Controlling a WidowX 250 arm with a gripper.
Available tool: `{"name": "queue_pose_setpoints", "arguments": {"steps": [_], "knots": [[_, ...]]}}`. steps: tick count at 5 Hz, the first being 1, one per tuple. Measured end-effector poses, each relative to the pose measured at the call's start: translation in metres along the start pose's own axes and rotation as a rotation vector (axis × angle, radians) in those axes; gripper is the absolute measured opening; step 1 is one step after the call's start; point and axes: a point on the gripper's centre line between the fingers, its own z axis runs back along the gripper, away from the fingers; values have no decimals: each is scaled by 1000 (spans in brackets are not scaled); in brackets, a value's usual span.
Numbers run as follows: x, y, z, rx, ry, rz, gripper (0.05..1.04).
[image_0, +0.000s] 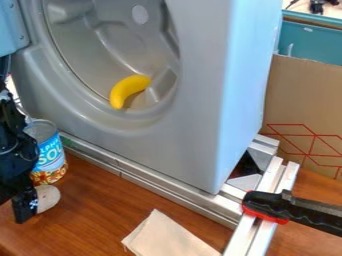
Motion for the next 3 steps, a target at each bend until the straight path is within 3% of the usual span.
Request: {"name": "queue_pose_setpoints", "arguments": {"steps": [1, 2, 3], "knots": [[7, -4, -10, 1, 23, -37, 988], [9, -7, -10, -18, 14, -68, 873], [7, -12, 1, -28, -28, -92, 622]]}}
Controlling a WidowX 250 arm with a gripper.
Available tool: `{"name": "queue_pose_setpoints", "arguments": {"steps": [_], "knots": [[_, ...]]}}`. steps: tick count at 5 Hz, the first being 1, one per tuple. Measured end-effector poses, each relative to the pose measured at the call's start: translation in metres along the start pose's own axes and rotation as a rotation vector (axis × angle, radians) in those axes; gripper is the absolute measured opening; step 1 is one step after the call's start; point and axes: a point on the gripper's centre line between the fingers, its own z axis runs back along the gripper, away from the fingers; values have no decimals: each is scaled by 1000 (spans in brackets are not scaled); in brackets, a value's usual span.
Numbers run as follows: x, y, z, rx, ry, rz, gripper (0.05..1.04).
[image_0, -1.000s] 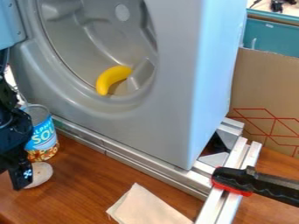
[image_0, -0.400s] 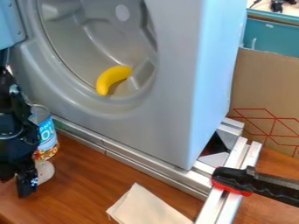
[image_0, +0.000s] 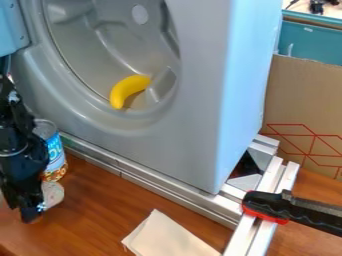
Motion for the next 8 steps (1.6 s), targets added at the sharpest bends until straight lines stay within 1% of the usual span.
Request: {"name": "queue_pose_setpoints", "arguments": {"steps": [1, 2, 3, 4, 5, 6, 7, 8], "knots": [[-12, -4, 21, -6, -52, 19, 539], [-25, -14, 54, 57, -102, 81, 499], [-33, -51, 62, 45, -49, 68, 497], [-30, -79, 40, 4, 12, -32, 497], [-25, -113, 18, -22, 45, -154, 497], [-9, -132, 4, -38, 34, -230, 497], [8, -138, 4, -34, 5, -245, 497], [14, -140, -3, -44, 30, -262, 497]]}}
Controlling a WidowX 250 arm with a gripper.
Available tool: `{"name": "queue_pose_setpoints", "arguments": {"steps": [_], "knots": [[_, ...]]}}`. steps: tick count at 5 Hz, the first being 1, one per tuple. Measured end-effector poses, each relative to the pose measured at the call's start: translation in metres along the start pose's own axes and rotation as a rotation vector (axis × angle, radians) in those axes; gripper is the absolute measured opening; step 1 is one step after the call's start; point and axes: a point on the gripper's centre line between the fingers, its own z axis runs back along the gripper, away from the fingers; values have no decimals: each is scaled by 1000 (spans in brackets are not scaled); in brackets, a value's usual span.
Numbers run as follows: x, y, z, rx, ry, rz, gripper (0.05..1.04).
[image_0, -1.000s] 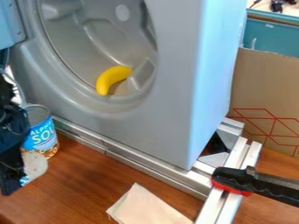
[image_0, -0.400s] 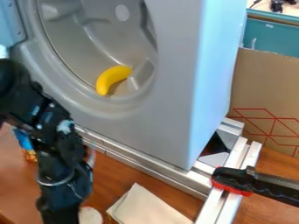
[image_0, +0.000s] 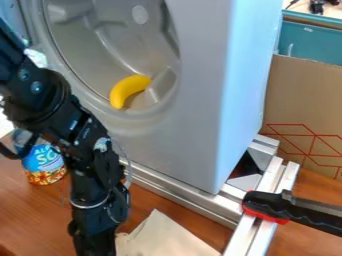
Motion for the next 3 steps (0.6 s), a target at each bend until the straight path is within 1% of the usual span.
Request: {"name": "queue_pose_setpoints", "arguments": {"steps": [1, 2, 3], "knots": [[-3, 0, -5, -12, 47, -11, 497], [-16, -2, -7, -18, 110, -9, 497], [-23, -2, -6, -14, 142, 0, 497]]}}
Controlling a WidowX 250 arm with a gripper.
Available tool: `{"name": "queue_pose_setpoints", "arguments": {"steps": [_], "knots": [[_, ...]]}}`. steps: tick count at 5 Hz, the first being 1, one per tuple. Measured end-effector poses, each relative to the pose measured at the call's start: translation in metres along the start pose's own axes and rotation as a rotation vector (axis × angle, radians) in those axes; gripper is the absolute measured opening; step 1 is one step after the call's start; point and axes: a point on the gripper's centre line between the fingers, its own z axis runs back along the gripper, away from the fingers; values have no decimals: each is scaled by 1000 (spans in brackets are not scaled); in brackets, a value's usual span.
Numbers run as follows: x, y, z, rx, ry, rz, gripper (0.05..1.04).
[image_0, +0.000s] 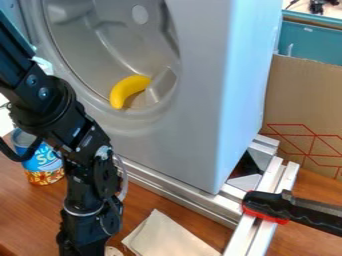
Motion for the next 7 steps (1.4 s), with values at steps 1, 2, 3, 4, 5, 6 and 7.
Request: {"name": "queue_pose_setpoints", "arguments": {"steps": [1, 2, 3, 4, 5, 6, 7], "knots": [[0, -1, 1, -11, 4, -1, 564], [0, 4, 3, -34, -4, 1, 879], [-2, 11, 15, -71, -42, 16, 1014], [-10, 18, 34, -83, -86, 28, 1008], [-28, 33, 63, -71, -190, 72, 1005], [-47, 65, 85, -41, -267, 155, 1005], [-54, 94, 99, 46, -285, 232, 1005]]}}
